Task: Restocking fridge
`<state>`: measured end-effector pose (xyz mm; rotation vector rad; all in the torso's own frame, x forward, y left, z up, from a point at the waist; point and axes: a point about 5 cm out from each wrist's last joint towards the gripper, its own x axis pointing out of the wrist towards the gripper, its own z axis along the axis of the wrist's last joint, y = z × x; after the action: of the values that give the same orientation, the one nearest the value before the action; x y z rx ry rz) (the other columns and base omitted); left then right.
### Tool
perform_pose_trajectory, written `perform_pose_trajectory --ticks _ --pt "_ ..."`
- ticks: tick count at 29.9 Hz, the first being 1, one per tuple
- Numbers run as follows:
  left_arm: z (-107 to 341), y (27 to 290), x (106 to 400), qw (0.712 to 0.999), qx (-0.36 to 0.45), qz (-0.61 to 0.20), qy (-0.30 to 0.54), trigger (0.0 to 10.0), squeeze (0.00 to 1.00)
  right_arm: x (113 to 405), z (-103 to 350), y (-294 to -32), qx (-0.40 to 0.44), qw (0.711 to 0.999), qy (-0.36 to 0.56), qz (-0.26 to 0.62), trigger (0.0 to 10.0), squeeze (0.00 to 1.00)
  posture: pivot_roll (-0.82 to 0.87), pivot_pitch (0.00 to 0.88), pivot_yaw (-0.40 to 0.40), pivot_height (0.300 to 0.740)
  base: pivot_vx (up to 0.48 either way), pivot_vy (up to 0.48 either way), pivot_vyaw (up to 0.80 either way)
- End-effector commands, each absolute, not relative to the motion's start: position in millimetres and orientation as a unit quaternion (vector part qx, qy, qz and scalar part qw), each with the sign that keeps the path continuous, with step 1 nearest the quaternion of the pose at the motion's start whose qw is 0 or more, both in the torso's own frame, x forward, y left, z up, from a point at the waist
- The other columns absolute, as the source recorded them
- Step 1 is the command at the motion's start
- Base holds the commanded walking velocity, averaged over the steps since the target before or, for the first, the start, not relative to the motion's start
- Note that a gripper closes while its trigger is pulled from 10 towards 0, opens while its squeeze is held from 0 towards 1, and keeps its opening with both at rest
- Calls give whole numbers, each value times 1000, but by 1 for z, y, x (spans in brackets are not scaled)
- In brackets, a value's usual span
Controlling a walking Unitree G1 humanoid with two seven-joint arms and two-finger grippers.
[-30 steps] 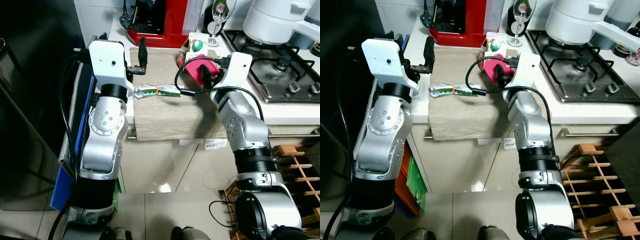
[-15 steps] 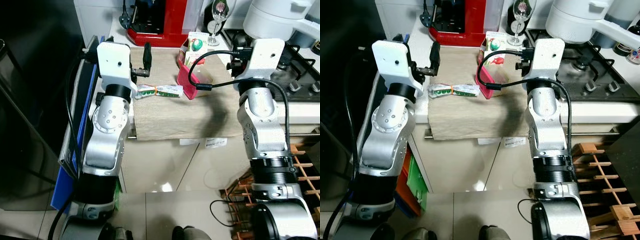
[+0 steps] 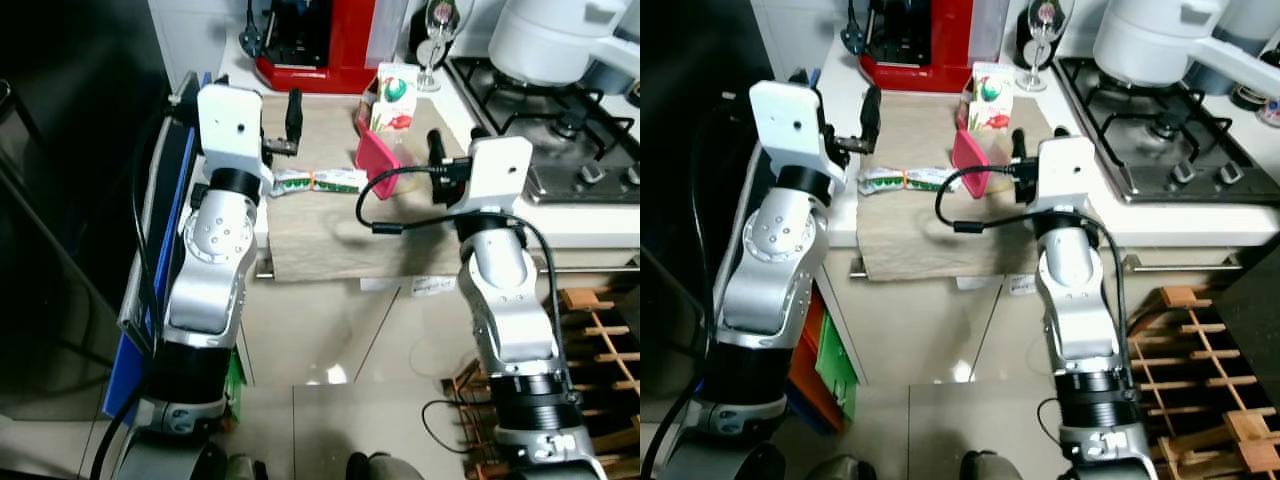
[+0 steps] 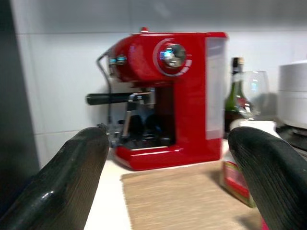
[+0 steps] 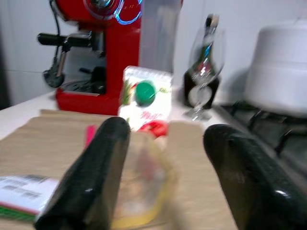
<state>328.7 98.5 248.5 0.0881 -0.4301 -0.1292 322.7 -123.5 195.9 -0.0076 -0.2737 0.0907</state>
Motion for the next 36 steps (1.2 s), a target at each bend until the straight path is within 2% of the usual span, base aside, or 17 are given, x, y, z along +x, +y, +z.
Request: perform_pose_trajectory --ticks 1,7,15,30,31,32,36 --pt "253 92 329 971 45 -79 -223 10000 0 323 205 -118 13 987 -145 64 10000 1000 -98 68 16 732 0 0 0" --pt "253 90 330 970 46 -85 -222 10000 0 328 210 -108 -5 986 -138 96 10000 1000 -104 68 26 732 0 0 0" --pt "253 94 329 971 49 -77 -221 10000 0 341 207 -109 -25 990 -107 88 10000 1000 -86 74 21 732 0 0 0" --pt "255 98 329 970 64 -80 -221 10000 0 371 199 -116 62 997 -20 29 10000 1000 -54 73 28 732 0 0 0" --pt "255 98 329 970 64 -80 -221 10000 0 373 198 -118 60 998 -17 27 10000 678 -54 73 28 732 0 0 0" --pt "255 98 329 970 64 -80 -221 10000 0 374 197 -118 59 998 -14 28 10000 0 -54 74 26 732 0 0 0" --pt "254 98 328 970 64 -78 -219 10000 0 377 193 -117 57 997 7 42 10000 0 -53 74 23 732 0 0 0"
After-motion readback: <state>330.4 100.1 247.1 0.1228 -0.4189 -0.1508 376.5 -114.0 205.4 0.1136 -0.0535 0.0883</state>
